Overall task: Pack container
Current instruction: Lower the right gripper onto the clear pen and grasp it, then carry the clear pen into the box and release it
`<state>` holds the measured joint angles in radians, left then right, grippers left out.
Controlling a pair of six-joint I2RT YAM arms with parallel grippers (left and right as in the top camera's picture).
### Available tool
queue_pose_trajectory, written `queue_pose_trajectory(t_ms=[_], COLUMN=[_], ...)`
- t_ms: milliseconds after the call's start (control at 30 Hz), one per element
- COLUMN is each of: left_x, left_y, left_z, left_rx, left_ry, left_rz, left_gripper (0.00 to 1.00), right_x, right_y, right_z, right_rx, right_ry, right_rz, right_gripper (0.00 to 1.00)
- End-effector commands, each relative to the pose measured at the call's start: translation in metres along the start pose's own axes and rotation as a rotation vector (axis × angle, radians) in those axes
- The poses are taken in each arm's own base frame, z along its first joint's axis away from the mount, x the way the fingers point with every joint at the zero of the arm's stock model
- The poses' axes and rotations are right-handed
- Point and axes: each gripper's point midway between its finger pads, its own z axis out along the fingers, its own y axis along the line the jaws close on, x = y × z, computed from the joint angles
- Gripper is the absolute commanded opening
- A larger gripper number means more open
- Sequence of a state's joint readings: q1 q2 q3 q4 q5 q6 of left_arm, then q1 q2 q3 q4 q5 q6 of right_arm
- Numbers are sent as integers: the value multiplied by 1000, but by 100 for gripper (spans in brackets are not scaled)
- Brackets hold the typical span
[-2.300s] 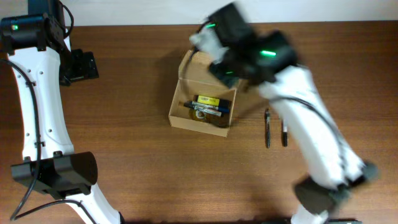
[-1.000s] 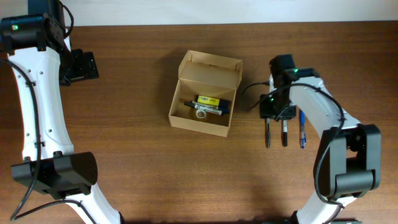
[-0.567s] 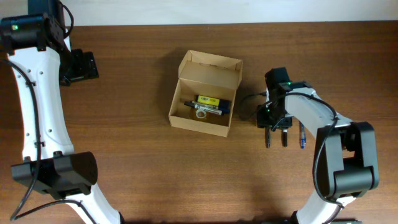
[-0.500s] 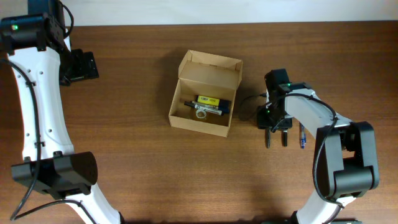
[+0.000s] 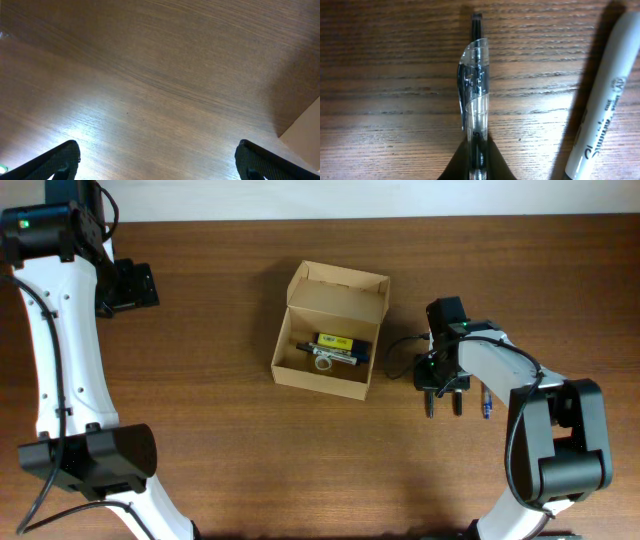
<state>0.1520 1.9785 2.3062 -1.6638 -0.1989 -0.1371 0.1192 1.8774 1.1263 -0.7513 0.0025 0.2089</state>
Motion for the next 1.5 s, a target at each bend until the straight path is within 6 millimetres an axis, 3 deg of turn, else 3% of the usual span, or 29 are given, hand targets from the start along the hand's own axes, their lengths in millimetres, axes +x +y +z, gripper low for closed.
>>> queue_pose_trajectory(t_ms=[0,133,233,333,400,567,667,800,900,1067,1333,1467], left_x=[1,1,1,1,1,1,1,1,1,1,1,1], left_y=[3,3,3,3,3,3,3,3,3,3,3,3], left_z=[-2,-2,-2,-2,-2,-2,-2,-2,-2,-2,-2,-2], left_rx=[-8,-8,-8,-8,-8,-8,-8,-8,-8,-8,-8,-8], left_ry=[-2,-2,-2,-2,-2,-2,-2,-2,-2,-2,-2,-2], left_rz=[5,4,5,5,4,5,5,5,4,5,5,5], left_gripper=[100,100,100,100,100,100,100,100,100,100,100,100], right_x=[16,9,-10,-40,-63,-93,-96,-84,-76,-55,-41,-38], right_y=[-6,-5,-1,5,11,28,51,86,114,167,222,231], right_z=[16,8,-19,-64,-109,-206,-252,-287,-290,-266,-188,-148], right_rx=[25,22,9,-10,-28,-61,-57,0,5,-64,-117,-131], right_ry=[56,44,-4,-93,-172,-321,-408,-478,-498,-454,-291,-198], right_rz=[12,13,13,13,13,-58,-280,-687,-874,-1167,-1442,-1466], right_gripper=[4,4,4,4,4,4,4,4,4,4,4,4])
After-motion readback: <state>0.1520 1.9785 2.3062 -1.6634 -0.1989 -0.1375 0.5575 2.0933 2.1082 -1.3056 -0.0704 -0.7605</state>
